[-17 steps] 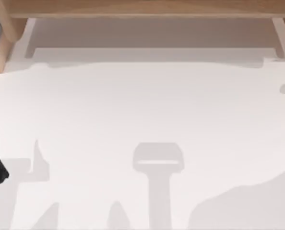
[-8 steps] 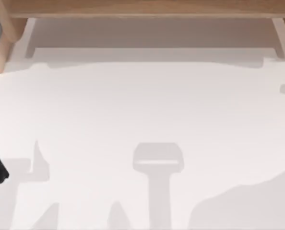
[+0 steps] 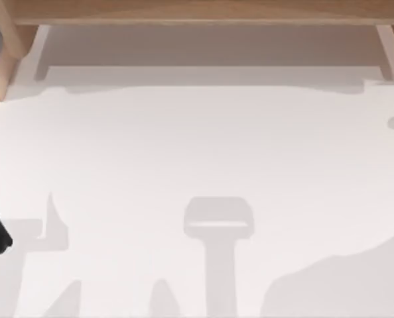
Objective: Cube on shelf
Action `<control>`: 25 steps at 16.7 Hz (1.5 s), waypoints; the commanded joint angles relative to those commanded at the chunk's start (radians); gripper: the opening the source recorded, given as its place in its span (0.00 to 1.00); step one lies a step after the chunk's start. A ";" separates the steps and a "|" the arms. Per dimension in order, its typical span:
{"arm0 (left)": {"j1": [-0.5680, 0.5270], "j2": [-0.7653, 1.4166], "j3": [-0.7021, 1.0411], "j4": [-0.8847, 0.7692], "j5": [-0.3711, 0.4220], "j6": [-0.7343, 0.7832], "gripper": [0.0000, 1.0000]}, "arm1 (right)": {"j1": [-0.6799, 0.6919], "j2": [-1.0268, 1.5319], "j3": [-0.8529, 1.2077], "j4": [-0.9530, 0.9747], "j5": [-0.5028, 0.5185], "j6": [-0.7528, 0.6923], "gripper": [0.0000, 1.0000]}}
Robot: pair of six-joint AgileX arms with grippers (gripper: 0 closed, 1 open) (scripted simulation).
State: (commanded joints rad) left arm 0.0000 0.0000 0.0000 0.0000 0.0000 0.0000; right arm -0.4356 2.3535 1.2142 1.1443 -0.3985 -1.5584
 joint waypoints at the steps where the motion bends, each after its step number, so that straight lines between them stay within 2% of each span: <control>1: 0.000 0.000 0.000 0.000 0.000 0.000 1.00 | 0.000 0.000 0.000 0.000 0.000 0.000 0.00; 5: 0.000 0.000 0.000 0.000 0.000 0.000 1.00 | -0.016 -0.020 -0.042 0.022 -0.007 0.001 0.00; 11: 0.000 0.000 0.000 0.000 0.000 0.000 1.00 | -0.065 -0.114 -0.263 0.141 -0.062 0.004 0.00; 25: 0.000 0.000 0.000 0.000 0.000 0.000 1.00 | -0.096 -0.158 -0.355 0.206 -0.099 0.005 0.00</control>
State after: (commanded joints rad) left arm 0.0000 0.0000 0.0000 0.0000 0.0000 0.0000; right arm -0.5319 2.1959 0.8591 1.3499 -0.4980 -1.5535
